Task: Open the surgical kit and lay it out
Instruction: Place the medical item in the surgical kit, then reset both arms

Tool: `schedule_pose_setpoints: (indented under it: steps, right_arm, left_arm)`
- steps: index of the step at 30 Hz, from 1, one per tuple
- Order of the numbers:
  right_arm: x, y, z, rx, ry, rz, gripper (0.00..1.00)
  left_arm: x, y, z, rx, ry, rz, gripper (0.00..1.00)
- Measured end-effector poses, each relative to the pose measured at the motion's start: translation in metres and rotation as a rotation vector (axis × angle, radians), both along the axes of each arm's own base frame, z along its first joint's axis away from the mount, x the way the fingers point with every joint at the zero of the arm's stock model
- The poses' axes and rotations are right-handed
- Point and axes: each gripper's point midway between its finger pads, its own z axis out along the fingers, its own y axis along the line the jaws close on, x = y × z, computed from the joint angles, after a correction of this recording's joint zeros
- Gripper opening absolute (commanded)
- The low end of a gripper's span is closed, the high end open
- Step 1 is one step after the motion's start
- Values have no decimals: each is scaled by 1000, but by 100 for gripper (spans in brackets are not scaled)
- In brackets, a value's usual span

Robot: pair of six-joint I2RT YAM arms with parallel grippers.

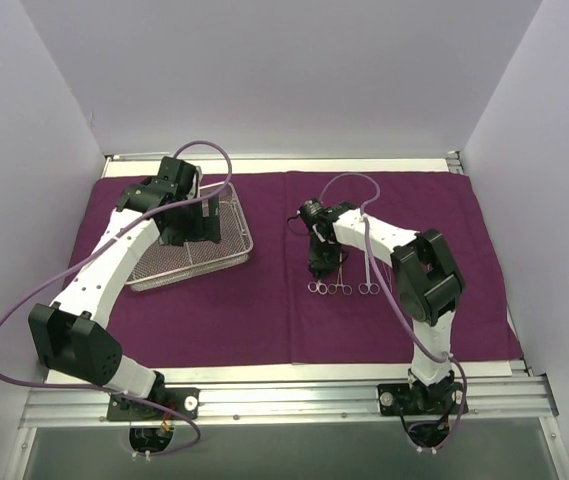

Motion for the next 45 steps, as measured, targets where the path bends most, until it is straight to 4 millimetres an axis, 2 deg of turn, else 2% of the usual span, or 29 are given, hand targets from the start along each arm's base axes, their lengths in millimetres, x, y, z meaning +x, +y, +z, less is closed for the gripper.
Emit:
schedule_pose_setpoints:
  steps: [6,12,19,27,30,31,33,34,36,41,45]
  right_arm:
    - [-2,-3,-19,-38,40,21,4]
    - [2,-1,-18,-42,35,44,12]
    - [5,1,-19,-48,50,71,31]
    - [6,2,-17,-53,55,99,36]
    - [8,3,-14,-53,50,109,43]
    - [10,3,-11,-51,43,118,55]
    - [16,6,0,-41,12,134,68]
    - [19,7,9,-34,-11,145,82]
    - [26,9,31,-13,-71,161,100]
    - [33,8,101,105,-276,158,100]
    - [17,-19,136,225,-403,71,100]
  left_arm:
    - [0,0,0,-12,4,0,94]
    - [0,4,-3,-16,15,12,94]
    - [-1,5,-6,-27,27,23,94]
    - [-1,8,-9,-36,35,31,94]
    - [-1,8,-9,-41,37,30,94]
    - [-1,7,-9,-48,38,28,94]
    - [-1,5,-9,-58,39,24,94]
    - [-1,4,-10,-63,40,21,94]
    - [-2,2,-13,-78,45,16,94]
    - [-9,-6,-26,-198,63,1,94]
    - [-20,-20,-27,-319,63,-33,94]
